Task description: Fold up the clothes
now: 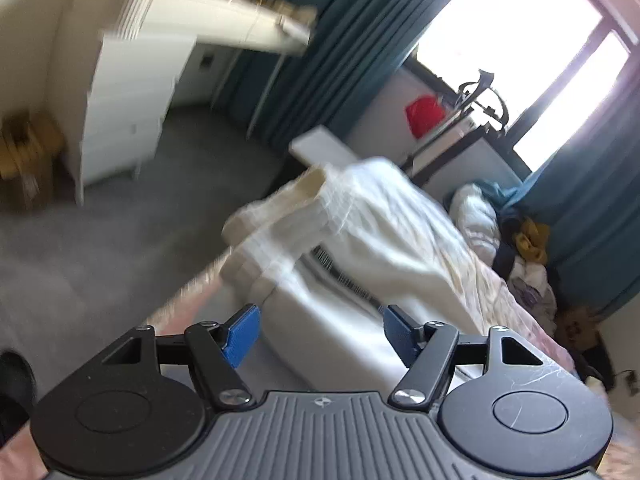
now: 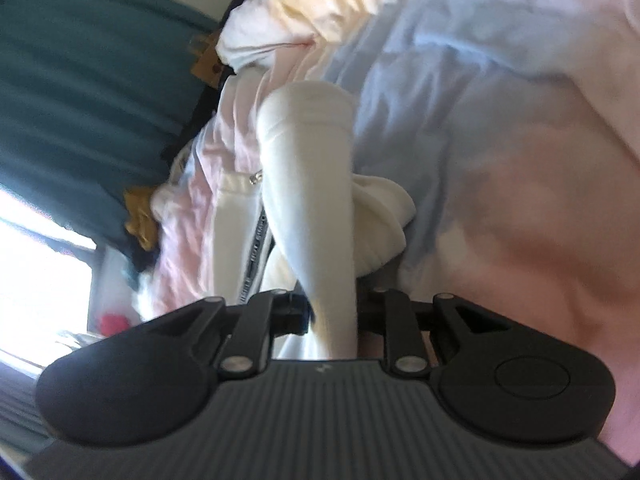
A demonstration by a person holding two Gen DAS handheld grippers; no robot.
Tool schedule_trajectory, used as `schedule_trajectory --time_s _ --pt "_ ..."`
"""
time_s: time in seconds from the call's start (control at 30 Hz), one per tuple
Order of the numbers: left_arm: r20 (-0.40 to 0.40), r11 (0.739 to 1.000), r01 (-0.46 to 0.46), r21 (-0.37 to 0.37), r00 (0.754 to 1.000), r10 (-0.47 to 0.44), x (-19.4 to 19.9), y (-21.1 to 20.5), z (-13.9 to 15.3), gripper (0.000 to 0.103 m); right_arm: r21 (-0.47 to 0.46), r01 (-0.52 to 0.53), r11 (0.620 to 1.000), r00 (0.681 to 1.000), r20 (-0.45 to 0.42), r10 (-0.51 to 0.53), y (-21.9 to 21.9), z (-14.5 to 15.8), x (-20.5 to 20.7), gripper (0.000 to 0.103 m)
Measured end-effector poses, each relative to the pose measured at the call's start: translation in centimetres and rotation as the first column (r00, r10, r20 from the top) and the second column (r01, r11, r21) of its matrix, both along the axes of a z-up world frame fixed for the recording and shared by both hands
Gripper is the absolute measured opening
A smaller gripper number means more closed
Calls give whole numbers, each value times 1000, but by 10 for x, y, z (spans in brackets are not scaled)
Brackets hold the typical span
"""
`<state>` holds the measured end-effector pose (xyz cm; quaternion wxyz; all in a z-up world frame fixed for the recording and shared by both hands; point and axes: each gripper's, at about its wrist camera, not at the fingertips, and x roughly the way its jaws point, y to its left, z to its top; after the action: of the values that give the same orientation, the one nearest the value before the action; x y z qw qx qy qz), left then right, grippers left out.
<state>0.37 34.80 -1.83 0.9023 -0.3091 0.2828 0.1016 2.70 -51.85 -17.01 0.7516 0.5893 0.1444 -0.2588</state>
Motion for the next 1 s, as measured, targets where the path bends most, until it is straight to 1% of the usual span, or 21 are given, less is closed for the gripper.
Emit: schedule_trajectory --time_s 0.1,0.17,0.23,0.33,0.4,0.47,0.53,0.63,0.7,0.73,0.8,0.87,1.0 --pt "32 997 19 72 999 -21 7 -29 17 72 -17 -26 1000 1000 -5 26 -2 0 2 22" --pt "29 992 65 105 997 -68 21 -55 24 72 1 -21 1000 1000 3 21 -2 -1 1 23" --pt "23 985 111 133 993 -115 36 -83 29 72 23 -8 1000 1000 6 8 -1 -3 0 26" --pt "17 976 181 120 983 -184 60 -130 25 72 41 12 999 1000 21 -13 0 -3 -4 27" --pt "21 966 242 94 969 -245 79 -162 15 72 11 3 1000 1000 3 -3 1 1 -2 28" --pt "-1 945 308 106 951 -310 95 -194 0 72 -35 -15 999 1000 -23 15 3 5 2 29" --pt "-28 917 374 138 927 -374 107 -224 -12 72 -65 -30 997 999 -42 28 4 7 5 31" --pt "-73 863 466 195 884 -461 116 -258 -30 72 -68 -29 997 998 -61 25 4 7 8 41" --pt "-97 840 498 216 867 -489 118 -271 -42 72 -62 -23 998 997 -72 18 3 7 9 52" --pt "-106 833 504 227 863 -493 120 -273 -49 72 -68 -24 997 997 -72 19 4 8 9 55" --pt "-114 827 503 251 864 -491 122 -275 -58 72 -81 -26 996 998 -66 21 7 9 12 68" --pt "-111 828 500 254 865 -489 124 -273 -62 72 -93 -38 995 998 -49 33 7 8 16 73" --pt "-107 829 495 259 868 -485 127 -273 -64 73 -108 -70 992 997 -35 67 2 1 25 72"
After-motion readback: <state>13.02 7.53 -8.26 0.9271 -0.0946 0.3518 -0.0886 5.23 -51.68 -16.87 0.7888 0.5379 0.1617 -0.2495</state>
